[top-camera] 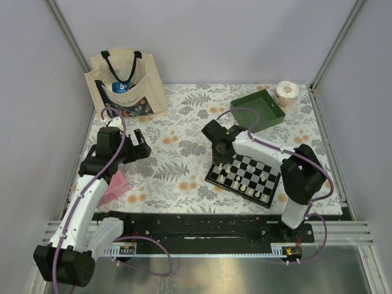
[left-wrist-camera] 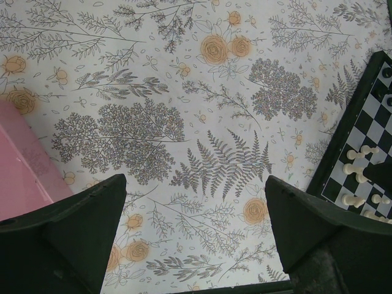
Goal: Set up the chess pieces on the board
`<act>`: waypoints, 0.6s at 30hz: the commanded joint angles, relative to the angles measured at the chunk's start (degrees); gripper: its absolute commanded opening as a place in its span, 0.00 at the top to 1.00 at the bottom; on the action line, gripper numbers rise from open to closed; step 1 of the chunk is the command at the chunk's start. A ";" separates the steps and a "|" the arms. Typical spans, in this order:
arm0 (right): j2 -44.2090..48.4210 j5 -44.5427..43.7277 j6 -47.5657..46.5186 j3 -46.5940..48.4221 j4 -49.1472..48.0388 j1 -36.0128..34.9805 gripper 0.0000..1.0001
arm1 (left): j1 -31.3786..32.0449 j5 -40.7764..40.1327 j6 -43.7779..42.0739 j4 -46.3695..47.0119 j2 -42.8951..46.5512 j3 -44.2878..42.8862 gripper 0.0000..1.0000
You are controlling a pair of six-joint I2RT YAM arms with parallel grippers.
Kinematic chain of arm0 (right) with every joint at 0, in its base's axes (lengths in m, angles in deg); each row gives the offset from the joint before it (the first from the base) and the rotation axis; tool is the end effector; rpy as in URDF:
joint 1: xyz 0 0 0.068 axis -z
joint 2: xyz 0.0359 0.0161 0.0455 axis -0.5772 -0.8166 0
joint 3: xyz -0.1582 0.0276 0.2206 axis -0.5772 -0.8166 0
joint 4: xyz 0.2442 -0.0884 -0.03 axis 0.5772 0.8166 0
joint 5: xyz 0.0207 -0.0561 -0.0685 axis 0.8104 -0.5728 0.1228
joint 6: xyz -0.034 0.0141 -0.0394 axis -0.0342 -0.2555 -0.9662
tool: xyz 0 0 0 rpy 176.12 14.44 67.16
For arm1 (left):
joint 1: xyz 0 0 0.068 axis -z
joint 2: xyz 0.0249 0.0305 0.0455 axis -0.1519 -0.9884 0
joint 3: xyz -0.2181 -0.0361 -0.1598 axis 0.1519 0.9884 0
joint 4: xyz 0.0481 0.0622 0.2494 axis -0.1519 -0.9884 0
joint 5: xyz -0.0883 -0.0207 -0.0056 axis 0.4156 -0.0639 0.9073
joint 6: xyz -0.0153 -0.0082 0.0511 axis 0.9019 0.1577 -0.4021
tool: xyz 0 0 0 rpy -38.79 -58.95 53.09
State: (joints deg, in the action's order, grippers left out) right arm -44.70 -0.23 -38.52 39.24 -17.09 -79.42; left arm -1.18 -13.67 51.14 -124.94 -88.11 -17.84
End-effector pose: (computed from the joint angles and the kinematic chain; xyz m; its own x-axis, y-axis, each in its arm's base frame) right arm 0.2592 0.2403 0.2157 -0.9195 -0.0629 -0.3881 -0.0775 0.9967 0.0222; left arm 0.1829 -0.0263 0.2960 -0.6565 -0.3023 -0.6911 -0.0847 0.9400 -0.3306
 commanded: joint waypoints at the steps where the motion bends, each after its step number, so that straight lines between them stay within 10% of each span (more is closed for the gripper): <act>1: -0.24 0.95 -0.67 0.81 -1.13 1.18 0.61 | -0.34 1.65 -0.33 2.82 -0.21 -0.20 0.01; 18: -1.65 2.89 -0.67 -1.57 -2.63 1.53 0.61 | -0.26 0.95 -0.33 2.74 0.23 -0.02 0.01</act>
State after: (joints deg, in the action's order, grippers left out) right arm -46.57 3.62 -39.16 38.92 -19.36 -78.21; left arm -1.18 -13.52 51.14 -124.92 -88.11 -17.84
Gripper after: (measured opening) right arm 0.391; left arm 0.988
